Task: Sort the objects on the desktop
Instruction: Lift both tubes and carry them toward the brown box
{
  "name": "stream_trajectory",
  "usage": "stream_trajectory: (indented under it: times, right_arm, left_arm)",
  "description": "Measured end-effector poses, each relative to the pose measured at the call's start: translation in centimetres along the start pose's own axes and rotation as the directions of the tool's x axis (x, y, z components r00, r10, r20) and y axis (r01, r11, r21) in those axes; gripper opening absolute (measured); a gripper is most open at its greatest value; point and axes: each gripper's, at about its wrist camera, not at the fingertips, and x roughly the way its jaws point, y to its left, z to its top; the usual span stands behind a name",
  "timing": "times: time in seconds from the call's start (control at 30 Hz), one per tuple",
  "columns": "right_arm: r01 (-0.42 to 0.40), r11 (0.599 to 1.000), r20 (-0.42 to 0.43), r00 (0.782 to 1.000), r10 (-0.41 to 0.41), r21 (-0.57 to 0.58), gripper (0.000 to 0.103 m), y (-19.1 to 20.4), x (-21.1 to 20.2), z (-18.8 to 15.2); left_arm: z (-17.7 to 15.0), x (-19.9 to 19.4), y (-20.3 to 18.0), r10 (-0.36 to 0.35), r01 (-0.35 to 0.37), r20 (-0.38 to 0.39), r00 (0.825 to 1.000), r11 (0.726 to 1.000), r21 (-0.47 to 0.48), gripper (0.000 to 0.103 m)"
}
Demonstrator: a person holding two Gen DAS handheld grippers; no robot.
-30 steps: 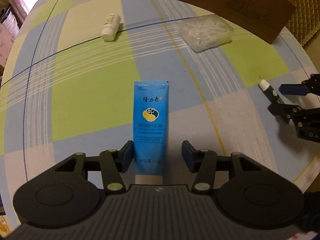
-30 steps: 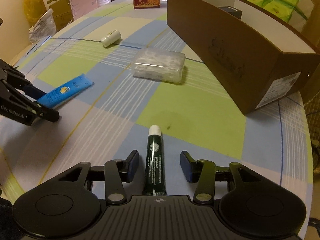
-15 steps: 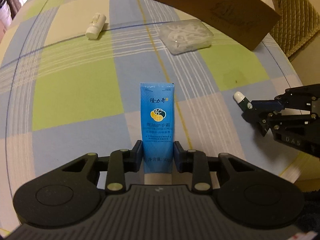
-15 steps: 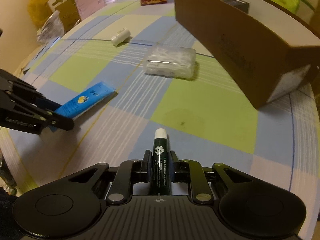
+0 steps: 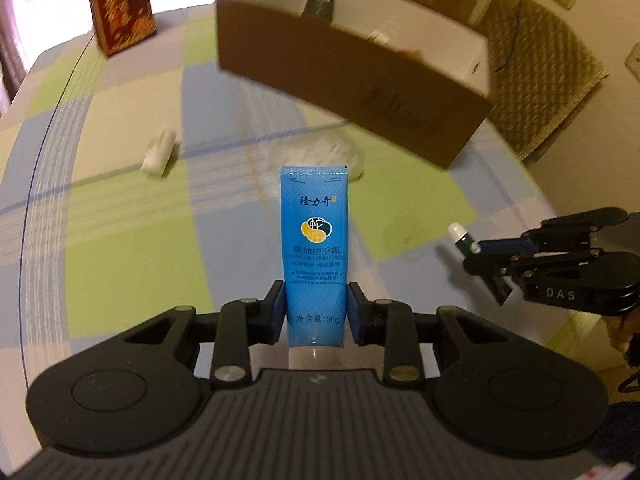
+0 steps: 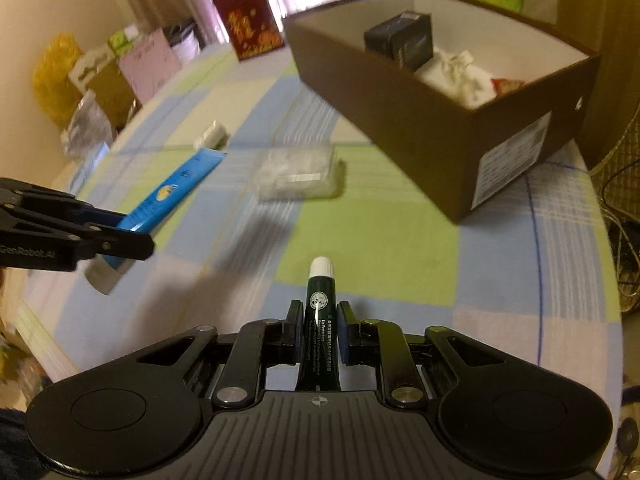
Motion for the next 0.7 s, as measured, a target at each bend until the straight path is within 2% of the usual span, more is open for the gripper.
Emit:
stream_trajectory:
  times: [0.2,0.43,0.7]
  right_arm:
    - [-0.007,1.000,0.094,0.996,0.005,0.020,0.014,-1.3,-3.5,2.8]
    - [0.000,0.999,0.205,0.979,-0.009,0.043,0.014,-3.5,-6.4,7.5]
    - [0.045,0.993,0.281,0.957,-0.075,0.109,0.014,-7.9,-6.1,14.5]
  left_arm:
    - [3.6,-1.0,-1.5,-0.054,0.052,0.064,0.996,0.998,0.038,0.026]
    - [8.8,-1.8,-3.4,-0.096,0.081,0.151,0.984,0.992,0.101,0.026]
    - [16.0,-1.1,-5.6,-0.143,0.113,0.229,0.963,0.984,0.135,0.026]
